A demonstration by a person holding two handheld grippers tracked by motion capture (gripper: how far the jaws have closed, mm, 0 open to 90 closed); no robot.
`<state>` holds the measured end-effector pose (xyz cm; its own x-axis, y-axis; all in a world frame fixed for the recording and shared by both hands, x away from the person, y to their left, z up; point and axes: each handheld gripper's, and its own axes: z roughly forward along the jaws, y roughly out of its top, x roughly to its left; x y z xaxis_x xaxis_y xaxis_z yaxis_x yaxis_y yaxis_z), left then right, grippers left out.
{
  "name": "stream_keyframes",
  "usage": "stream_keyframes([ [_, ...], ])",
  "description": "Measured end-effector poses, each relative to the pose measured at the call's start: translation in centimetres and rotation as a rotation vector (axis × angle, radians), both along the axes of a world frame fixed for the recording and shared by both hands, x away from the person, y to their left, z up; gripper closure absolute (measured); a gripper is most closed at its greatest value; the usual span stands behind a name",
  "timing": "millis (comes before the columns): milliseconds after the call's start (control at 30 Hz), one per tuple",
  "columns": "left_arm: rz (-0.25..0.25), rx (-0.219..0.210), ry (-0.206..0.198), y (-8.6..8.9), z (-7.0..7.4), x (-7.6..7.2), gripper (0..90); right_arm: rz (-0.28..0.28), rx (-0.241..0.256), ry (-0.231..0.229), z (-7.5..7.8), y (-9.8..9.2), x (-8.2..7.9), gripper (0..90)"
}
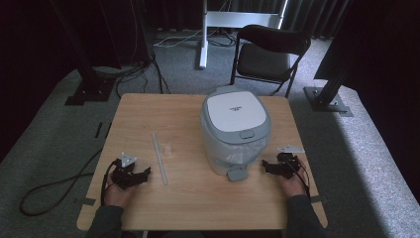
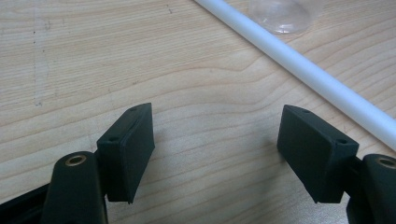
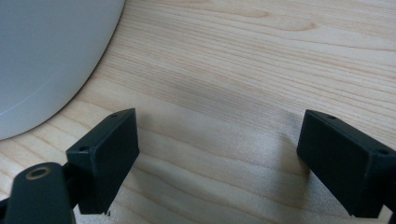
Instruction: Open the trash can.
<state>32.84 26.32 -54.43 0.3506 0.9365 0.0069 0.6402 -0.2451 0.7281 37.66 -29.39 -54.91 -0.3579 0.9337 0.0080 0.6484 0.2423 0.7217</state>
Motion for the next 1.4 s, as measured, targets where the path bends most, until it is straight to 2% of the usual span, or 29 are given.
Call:
stream_keyframes([
  [467, 0.000, 0.001, 0.001, 0.0, 0.0, -0.1, 27.4, 0.013, 0.003, -0.008, 0.0, 0.0, -0.3, 16.2],
  [700, 0.000, 0.001, 0.001, 0.0, 0.0, -0.1, 27.4, 0.030, -0.001, -0.001, 0.3, 0.0, -0.5, 25.6],
  [767, 0.000, 0.001, 0.001, 0.0, 0.0, -0.1, 27.4, 0.027, -0.008, 0.011, 0.6, 0.1, -0.6, 34.4],
  [833, 0.000, 0.001, 0.001, 0.0, 0.0, -0.1, 27.4, 0.027, -0.021, 0.002, 0.9, 0.2, -0.8, 38.4],
  [933, 0.000, 0.001, 0.001, 0.0, 0.0, -0.1, 27.4, 0.039, 0.002, -0.013, 1.7, 0.2, -1.2, 43.3],
  [1033, -0.001, 0.002, 0.001, 0.0, 0.0, -0.1, 27.4, 0.064, 0.030, -0.019, 2.5, 0.1, -1.4, 44.5],
  [1167, -0.001, 0.002, 0.002, 0.0, 0.0, -0.1, 27.4, 0.079, 0.034, -0.027, 3.1, 0.3, -1.7, 44.7],
  [1233, -0.002, 0.003, 0.002, 0.0, 0.0, -0.1, 27.4, 0.093, 0.036, -0.044, 3.9, 0.6, -1.9, 44.7],
  [1400, -0.002, 0.004, 0.003, 0.0, 0.0, -0.1, 27.4, 0.108, 0.061, -0.066, 5.1, 1.0, -2.4, 44.7],
])
